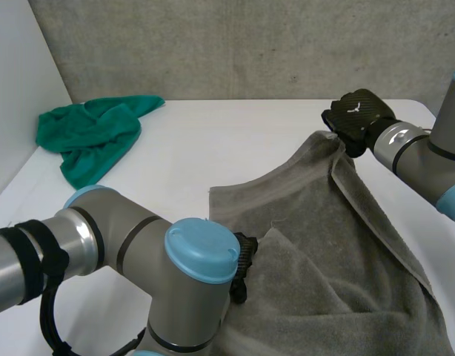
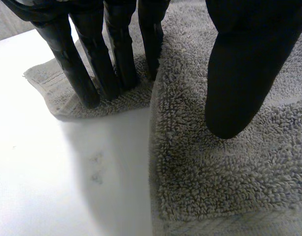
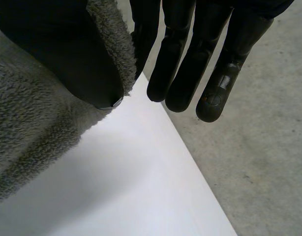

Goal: Fold the laundry.

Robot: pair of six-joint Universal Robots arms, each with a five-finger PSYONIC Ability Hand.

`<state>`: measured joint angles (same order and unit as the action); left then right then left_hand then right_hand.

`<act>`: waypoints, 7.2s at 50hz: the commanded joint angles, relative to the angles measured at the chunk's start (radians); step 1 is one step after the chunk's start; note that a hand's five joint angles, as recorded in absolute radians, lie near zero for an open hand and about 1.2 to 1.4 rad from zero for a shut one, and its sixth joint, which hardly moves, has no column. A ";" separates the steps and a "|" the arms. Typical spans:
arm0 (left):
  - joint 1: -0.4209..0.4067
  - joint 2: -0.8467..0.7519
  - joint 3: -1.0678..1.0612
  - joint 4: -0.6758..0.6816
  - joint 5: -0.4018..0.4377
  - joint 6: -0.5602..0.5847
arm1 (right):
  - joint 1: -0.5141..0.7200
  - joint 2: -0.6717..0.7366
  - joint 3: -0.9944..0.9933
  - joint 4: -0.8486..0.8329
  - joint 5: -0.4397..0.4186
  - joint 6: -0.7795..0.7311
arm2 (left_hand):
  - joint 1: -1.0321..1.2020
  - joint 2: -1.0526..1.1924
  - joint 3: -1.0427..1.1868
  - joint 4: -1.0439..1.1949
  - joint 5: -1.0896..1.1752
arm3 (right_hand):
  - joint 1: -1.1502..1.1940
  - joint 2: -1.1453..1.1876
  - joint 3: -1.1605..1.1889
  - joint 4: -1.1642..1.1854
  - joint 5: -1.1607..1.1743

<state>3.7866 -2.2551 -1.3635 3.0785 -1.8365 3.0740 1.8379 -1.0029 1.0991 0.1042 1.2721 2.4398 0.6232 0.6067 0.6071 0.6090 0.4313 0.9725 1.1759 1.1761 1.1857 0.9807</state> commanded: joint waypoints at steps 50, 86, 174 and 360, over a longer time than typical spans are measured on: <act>0.257 0.517 -0.052 0.051 0.134 0.318 | 0.057 0.105 -0.260 0.115 -0.048 0.100 | 0.773 0.790 0.789 0.787 0.790 | -0.798 -1.001 -1.002 -1.011 -0.981; 0.261 0.540 -0.180 0.040 0.126 0.328 | 0.173 0.517 -0.700 0.608 -0.258 -0.113 | 0.773 0.790 0.789 0.787 0.790 | 0.424 0.220 0.220 0.211 0.241; 0.384 0.464 -0.148 0.172 0.128 0.331 | 0.238 0.351 -0.660 0.254 -0.022 -0.011 | 0.773 0.790 0.789 0.787 0.790 | 0.424 0.220 0.220 0.211 0.241; 0.283 0.017 -0.016 0.052 -0.072 -0.084 | -0.098 -0.212 0.532 -0.081 0.044 0.177 | 0.773 0.790 0.789 0.787 0.790 | 0.424 0.220 0.220 0.211 0.241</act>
<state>4.0614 -2.2342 -1.4125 3.1254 -1.8667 2.9783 1.7402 -1.1903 1.6385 0.0212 1.3179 2.6271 0.8400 0.8221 0.8205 0.8076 0.6287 0.9775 1.1711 1.1818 1.1901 0.9878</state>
